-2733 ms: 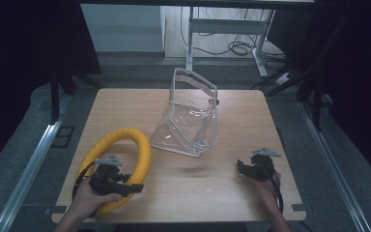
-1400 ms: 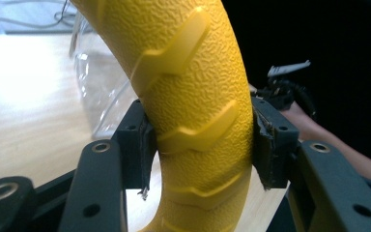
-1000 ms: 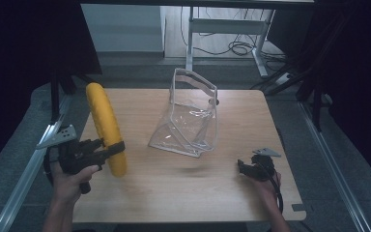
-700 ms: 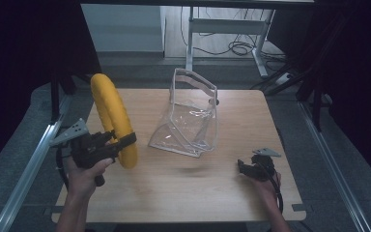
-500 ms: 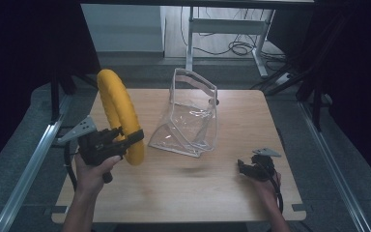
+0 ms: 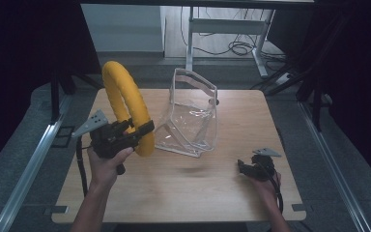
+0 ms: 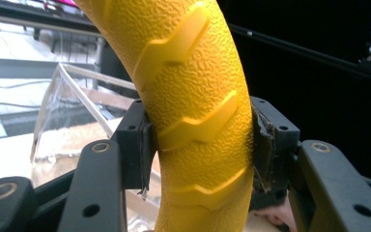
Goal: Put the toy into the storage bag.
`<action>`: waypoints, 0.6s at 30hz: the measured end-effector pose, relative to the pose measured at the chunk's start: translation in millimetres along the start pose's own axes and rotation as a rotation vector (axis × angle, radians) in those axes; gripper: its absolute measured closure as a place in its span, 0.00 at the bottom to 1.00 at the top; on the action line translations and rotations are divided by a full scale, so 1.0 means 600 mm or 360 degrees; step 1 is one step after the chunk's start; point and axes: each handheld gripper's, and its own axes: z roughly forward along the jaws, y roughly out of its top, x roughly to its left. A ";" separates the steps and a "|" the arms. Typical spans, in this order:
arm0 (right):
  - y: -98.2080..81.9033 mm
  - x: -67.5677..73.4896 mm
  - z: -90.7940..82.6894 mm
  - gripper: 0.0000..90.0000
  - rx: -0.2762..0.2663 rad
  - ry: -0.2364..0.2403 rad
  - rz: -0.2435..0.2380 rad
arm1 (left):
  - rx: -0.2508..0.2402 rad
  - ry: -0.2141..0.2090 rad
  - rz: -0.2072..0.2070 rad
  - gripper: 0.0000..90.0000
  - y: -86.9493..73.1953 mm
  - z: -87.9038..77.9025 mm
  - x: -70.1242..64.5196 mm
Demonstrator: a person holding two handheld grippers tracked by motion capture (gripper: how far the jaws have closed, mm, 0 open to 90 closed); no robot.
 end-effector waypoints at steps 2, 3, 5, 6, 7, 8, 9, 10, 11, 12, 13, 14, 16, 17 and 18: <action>0.000 0.000 0.000 0.25 0.0000 0.0000 0.0000 | -0.0011 0.0016 0.0015 0.54 0.001 0.006 -0.003; 0.000 0.000 0.000 0.25 0.0000 0.0000 0.0000 | -0.0016 0.0018 0.0018 0.54 0.002 0.008 -0.004; 0.000 0.000 0.000 0.25 -0.0001 0.0000 0.0000 | -0.0027 0.0020 0.0021 0.54 0.003 0.015 -0.007; 0.000 0.000 0.000 0.25 0.0000 0.0000 0.0000 | -0.0027 0.0020 0.0022 0.54 0.004 0.018 -0.007; 0.000 0.000 0.000 0.25 0.0000 0.0000 0.0000 | -0.0031 0.0015 0.0021 0.54 0.005 0.020 -0.008; 0.000 0.000 0.000 0.25 0.0000 0.0001 0.0001 | -0.0037 0.0010 0.0022 0.54 0.006 0.023 -0.009; 0.000 0.000 0.000 0.25 0.0000 0.0002 0.0001 | -0.0038 0.0008 0.0025 0.54 0.007 0.025 -0.009; 0.000 0.000 0.000 0.25 0.0000 0.0002 0.0001 | -0.0041 0.0006 0.0026 0.54 0.008 0.026 -0.010; 0.000 0.000 0.000 0.25 0.0001 0.0003 0.0001 | -0.0051 0.0004 0.0028 0.54 0.009 0.028 -0.011; 0.000 0.000 0.000 0.25 0.0001 0.0003 0.0001 | -0.0055 0.0006 0.0033 0.54 0.011 0.029 -0.012; 0.000 0.000 0.000 0.25 0.0000 0.0003 0.0002 | -0.0066 0.0006 0.0036 0.54 0.013 0.030 -0.013; 0.000 -0.001 0.000 0.25 0.0001 0.0003 0.0001 | -0.0070 0.0008 0.0041 0.54 0.015 0.031 -0.015; 0.000 0.000 0.000 0.25 0.0001 0.0002 -0.0001 | -0.0076 0.0012 0.0052 0.54 0.019 0.033 -0.017; 0.000 0.000 0.000 0.25 0.0001 0.0002 -0.0001 | -0.0082 0.0013 0.0053 0.54 0.020 0.034 -0.019; 0.000 0.000 0.000 0.25 0.0001 0.0002 0.0000 | -0.0086 0.0014 0.0057 0.54 0.022 0.035 -0.020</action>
